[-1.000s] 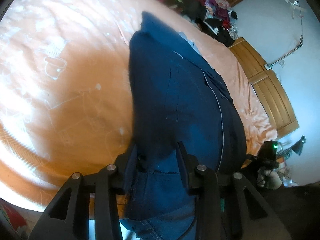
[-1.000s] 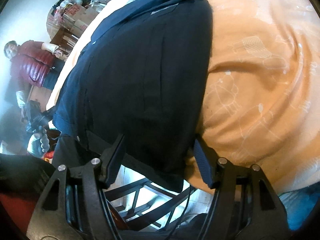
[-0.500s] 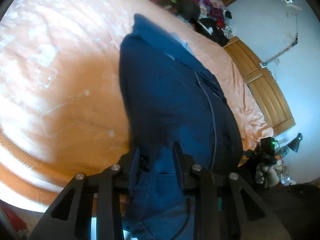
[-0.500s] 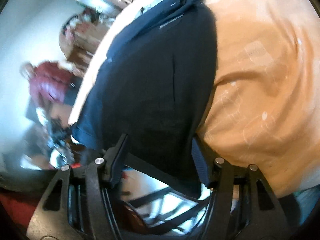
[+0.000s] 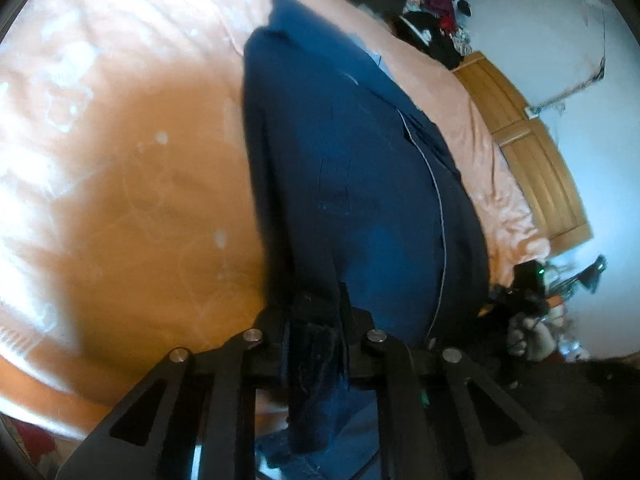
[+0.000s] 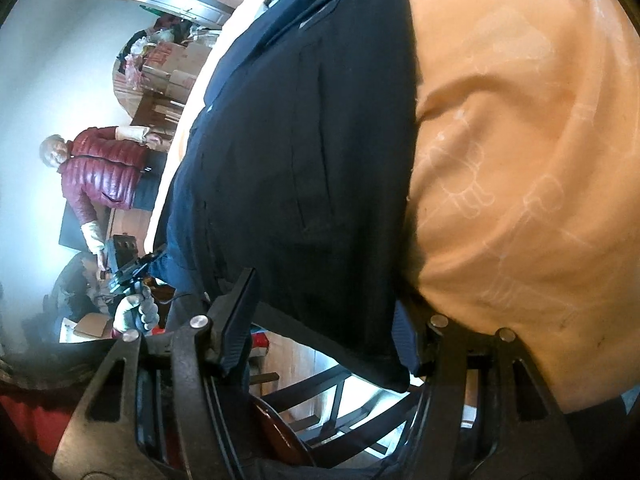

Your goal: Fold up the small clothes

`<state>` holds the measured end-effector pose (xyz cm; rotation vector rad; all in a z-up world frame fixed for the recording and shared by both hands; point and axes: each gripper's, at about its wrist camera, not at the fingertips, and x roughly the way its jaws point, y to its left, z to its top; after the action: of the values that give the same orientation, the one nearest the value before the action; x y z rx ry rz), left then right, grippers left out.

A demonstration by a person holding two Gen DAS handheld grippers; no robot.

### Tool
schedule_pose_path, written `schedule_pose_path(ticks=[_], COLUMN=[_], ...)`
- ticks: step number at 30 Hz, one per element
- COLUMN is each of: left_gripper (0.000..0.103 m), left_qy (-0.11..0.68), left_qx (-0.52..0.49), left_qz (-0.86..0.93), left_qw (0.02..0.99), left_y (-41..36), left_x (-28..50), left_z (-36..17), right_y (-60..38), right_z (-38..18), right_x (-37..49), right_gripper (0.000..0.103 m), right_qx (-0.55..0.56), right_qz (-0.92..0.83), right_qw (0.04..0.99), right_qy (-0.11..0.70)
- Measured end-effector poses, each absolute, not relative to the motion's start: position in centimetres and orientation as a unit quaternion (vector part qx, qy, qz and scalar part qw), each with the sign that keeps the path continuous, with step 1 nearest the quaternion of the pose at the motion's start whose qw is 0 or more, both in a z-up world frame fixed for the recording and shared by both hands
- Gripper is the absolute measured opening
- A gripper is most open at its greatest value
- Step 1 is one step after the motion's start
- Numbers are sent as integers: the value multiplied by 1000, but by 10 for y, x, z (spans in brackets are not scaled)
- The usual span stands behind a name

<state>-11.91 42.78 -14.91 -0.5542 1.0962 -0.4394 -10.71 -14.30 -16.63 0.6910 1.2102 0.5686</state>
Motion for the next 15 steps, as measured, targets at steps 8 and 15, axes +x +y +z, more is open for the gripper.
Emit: schedule_pose_path(ticks=[8,15], left_gripper=[11,11], left_qy=[436,337], left_qx=[-366,-423], left_qz=[-267,-322], left_qw=[778,777], left_y=[431,438], left_x=[-113,-75], left_z=[-114,-55], right_y=[-143,-145], right_z=[-85,-36], right_x=[-111,-74], right_gripper=[6,3], right_qx=[323,371], right_qz=[304,340], right_qw=[767,768], right_qy=[464,396])
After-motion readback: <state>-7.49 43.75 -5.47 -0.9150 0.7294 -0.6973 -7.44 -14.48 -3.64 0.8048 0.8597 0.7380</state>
